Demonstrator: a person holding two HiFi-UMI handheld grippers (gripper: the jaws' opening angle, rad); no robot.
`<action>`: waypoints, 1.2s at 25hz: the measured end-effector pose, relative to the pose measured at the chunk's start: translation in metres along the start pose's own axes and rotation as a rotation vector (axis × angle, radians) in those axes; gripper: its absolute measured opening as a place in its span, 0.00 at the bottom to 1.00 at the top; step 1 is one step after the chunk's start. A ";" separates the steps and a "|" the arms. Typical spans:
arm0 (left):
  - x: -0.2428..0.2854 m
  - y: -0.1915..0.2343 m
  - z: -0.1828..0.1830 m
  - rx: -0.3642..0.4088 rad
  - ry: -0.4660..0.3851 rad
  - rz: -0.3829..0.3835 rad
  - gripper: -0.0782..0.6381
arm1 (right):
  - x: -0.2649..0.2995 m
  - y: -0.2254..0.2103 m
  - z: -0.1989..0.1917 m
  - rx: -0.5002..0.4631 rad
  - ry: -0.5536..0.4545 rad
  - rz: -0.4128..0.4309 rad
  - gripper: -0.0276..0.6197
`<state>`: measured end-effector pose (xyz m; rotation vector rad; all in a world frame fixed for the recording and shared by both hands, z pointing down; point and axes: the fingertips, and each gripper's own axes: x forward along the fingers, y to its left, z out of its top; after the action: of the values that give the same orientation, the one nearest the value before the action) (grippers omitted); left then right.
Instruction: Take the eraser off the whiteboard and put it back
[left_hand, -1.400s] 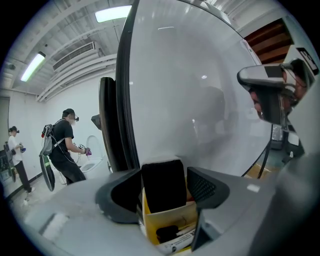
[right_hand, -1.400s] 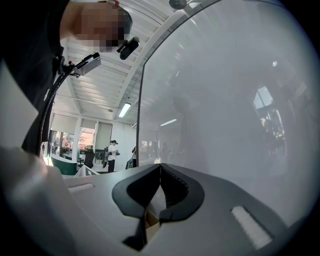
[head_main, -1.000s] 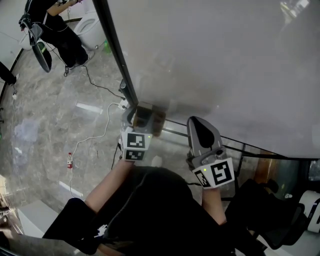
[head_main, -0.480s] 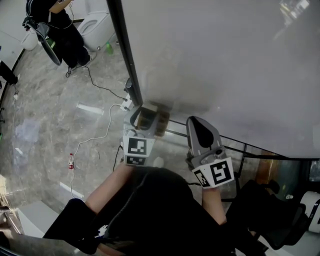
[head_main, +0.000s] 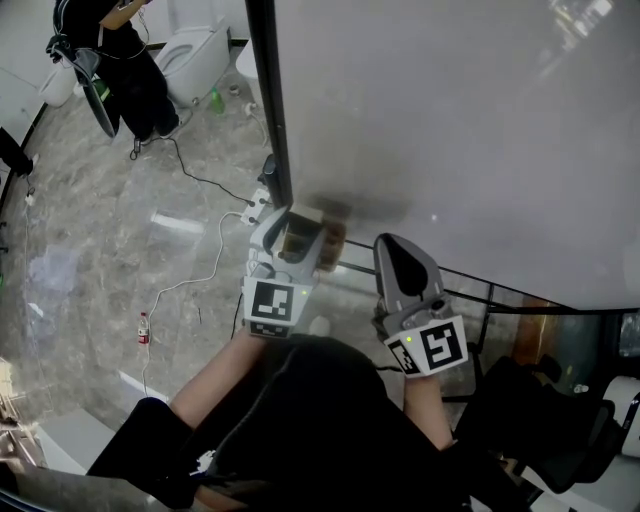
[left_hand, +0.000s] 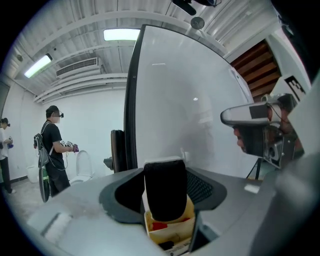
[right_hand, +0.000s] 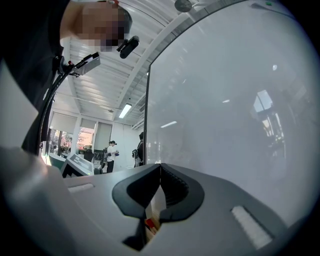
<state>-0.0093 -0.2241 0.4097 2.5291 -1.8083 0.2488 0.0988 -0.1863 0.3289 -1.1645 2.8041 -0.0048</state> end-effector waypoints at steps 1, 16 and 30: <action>-0.002 0.000 0.004 0.002 -0.011 -0.011 0.47 | 0.000 0.002 0.000 -0.001 0.000 -0.003 0.06; -0.033 0.011 0.048 0.001 -0.108 -0.147 0.46 | 0.003 0.016 0.001 -0.012 -0.004 -0.105 0.06; -0.075 0.045 0.061 -0.025 -0.153 -0.220 0.46 | -0.009 0.041 0.001 -0.017 -0.004 -0.211 0.06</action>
<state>-0.0686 -0.1757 0.3357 2.7677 -1.5455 0.0270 0.0759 -0.1510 0.3268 -1.4561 2.6687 0.0046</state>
